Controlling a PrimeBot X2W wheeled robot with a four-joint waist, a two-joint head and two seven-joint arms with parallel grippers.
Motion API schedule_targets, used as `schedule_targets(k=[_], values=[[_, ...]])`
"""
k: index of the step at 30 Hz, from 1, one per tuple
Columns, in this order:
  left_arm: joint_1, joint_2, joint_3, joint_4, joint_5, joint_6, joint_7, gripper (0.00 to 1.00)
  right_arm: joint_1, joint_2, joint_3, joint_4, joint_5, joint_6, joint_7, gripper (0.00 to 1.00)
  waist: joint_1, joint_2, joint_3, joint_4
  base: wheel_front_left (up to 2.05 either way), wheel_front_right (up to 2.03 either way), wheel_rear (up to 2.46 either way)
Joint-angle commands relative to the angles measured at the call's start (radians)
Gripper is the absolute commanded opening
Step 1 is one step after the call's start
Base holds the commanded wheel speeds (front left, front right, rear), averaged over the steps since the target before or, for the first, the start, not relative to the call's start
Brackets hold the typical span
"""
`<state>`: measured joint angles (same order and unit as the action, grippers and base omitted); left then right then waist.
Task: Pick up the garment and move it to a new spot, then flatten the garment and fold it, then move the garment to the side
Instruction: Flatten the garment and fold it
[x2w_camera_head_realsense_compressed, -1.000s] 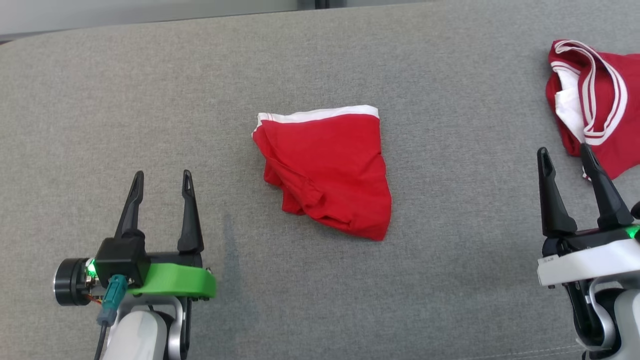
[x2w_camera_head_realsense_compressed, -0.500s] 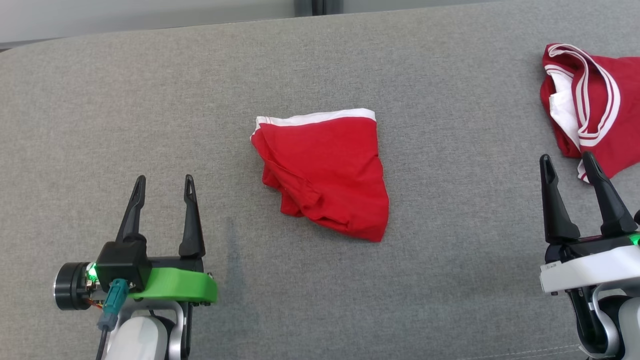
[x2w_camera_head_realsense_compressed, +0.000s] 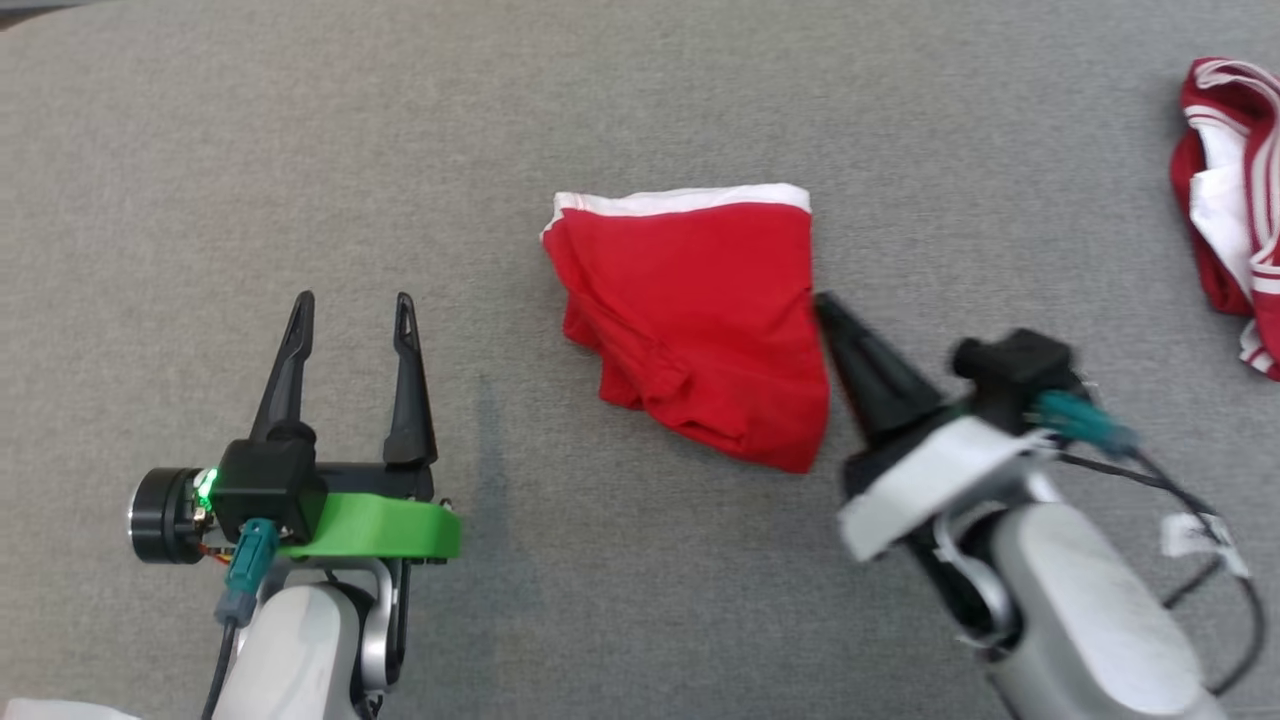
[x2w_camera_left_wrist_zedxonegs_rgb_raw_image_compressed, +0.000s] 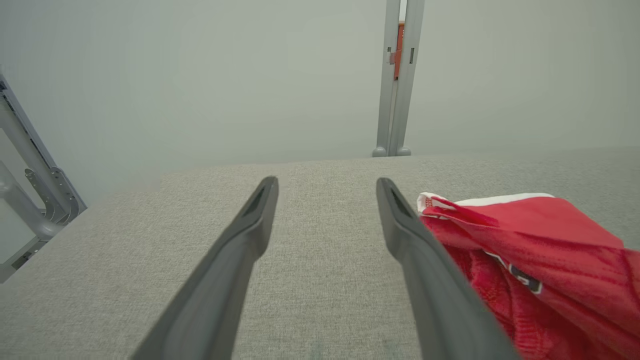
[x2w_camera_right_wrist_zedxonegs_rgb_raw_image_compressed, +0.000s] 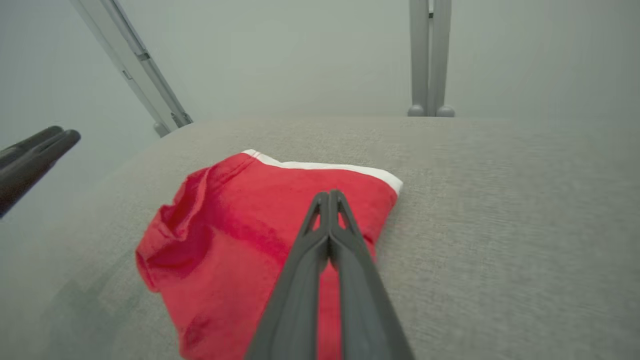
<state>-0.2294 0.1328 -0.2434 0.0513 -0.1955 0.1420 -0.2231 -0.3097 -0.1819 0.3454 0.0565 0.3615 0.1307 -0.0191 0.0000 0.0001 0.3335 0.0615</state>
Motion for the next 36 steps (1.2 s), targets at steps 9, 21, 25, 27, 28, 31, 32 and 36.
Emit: schedule_targets(k=[9, 21, 25, 27, 28, 31, 32, 36], values=[[-0.039, -0.022, -0.008, 0.045, -0.015, -0.003, -0.032, 1.00, -0.185, 0.037, 0.270, 0.225, 0.057, 0.000, -0.038, 0.00, 0.0000, -0.0001, 0.034, 0.081, 0.00, 0.00, 0.00], [0.001, -0.018, 0.000, 0.076, -0.019, 0.005, -0.041, 1.00, -0.211, 0.012, 0.395, 0.287, 0.107, 0.000, -0.146, 0.00, 0.0000, -0.0001, -0.027, 0.065, 0.00, 0.00, 0.00], [0.024, 0.000, 0.010, 0.075, -0.020, 0.010, -0.042, 1.00, -0.170, -0.008, 0.315, 0.219, 0.130, 0.000, -0.192, 0.43, 0.0000, -0.0001, -0.060, 0.034, 0.00, 0.00, 0.00], [0.037, 0.007, 0.013, 0.073, -0.022, 0.014, -0.039, 1.00, -0.138, -0.017, 0.246, 0.194, 0.134, 0.000, -0.199, 1.00, 0.0000, -0.0001, -0.077, 0.017, 0.00, 0.00, 0.00], [0.042, 0.011, 0.015, 0.071, -0.021, 0.016, -0.035, 1.00, -0.127, -0.022, 0.209, 0.176, 0.125, 0.000, -0.207, 1.00, 0.0000, -0.0001, -0.083, 0.011, 0.00, 0.00, 0.00], [0.064, 0.026, 0.025, 0.065, -0.025, 0.021, -0.026, 1.00, -0.058, -0.033, 0.084, 0.133, 0.097, 0.000, -0.216, 1.00, 0.0000, -0.0001, -0.109, -0.017, 0.00, 0.00, 0.00], [0.072, 0.029, 0.026, 0.063, -0.026, 0.022, -0.024, 1.00, -0.037, -0.035, 0.050, 0.121, 0.093, 0.000, -0.219, 1.00, 0.0000, -0.0001, -0.118, -0.024, 0.00, 0.00, 0.00], [0.108, 0.045, 0.037, 0.054, -0.036, 0.027, -0.009, 1.00, 0.066, -0.037, -0.101, 0.076, 0.053, 0.000, -0.209, 1.00, 0.0000, -0.0001, -0.155, -0.056, 0.00, 0.00, 0.00]])
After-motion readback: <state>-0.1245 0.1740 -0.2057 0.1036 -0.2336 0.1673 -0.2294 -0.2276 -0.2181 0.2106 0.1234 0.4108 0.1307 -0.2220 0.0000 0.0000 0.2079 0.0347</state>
